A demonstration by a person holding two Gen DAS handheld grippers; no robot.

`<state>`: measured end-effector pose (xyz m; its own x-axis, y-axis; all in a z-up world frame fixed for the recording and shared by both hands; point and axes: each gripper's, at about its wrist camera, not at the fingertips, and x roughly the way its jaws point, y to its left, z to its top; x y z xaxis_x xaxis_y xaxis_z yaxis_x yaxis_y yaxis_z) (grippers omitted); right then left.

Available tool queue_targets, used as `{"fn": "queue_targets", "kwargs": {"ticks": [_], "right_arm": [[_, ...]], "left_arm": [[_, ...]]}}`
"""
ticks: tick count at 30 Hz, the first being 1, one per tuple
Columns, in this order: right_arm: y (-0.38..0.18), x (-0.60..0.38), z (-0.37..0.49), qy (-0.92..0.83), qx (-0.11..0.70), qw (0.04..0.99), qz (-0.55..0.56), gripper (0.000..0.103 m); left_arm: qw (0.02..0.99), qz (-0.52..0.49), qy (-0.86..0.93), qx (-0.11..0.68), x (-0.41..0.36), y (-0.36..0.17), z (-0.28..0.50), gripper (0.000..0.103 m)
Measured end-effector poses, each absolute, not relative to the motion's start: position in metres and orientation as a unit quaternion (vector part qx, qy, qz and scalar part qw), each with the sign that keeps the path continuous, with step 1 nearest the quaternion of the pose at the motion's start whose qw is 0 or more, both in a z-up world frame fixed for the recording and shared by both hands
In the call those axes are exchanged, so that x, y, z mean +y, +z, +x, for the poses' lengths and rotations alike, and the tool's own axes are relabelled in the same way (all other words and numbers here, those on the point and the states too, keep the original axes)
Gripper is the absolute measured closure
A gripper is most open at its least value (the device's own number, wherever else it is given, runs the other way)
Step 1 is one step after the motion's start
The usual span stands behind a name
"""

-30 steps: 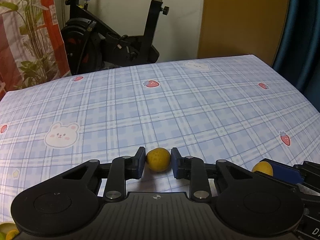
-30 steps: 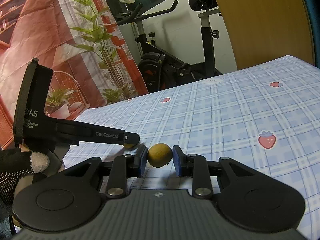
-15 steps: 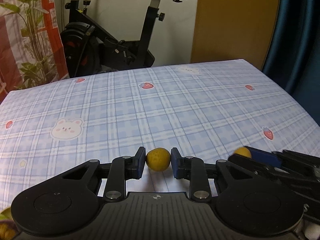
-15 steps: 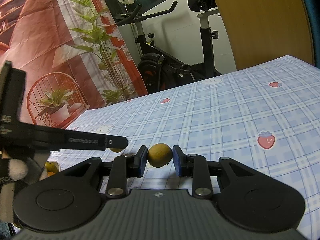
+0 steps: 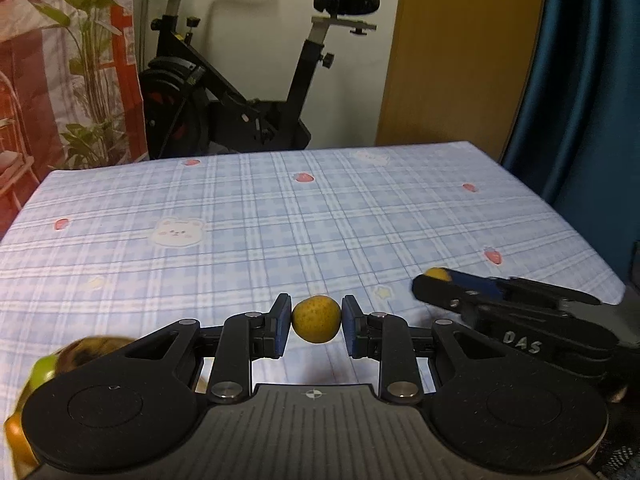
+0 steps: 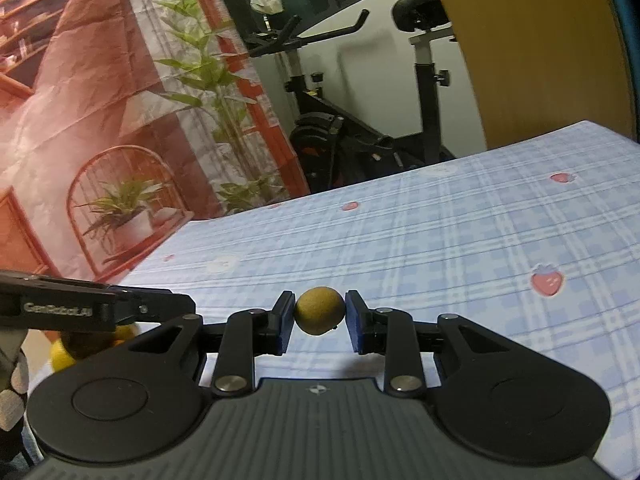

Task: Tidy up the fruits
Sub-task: 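Carry both small fruits over the cream plate and open both grippers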

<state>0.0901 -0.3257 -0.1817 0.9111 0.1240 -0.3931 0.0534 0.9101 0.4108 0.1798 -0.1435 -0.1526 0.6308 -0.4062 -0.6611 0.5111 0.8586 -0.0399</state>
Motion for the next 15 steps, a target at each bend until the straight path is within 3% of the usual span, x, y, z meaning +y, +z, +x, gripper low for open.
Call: {"fn": "queue_targets", "kwargs": {"ticks": [15], "right_arm": [[-0.142, -0.245, 0.083, 0.142, 0.203, 0.954, 0.171, 0.073]], "left_arm": [[0.921, 0.035, -0.228, 0.314, -0.048, -0.121, 0.131, 0.074]]}}
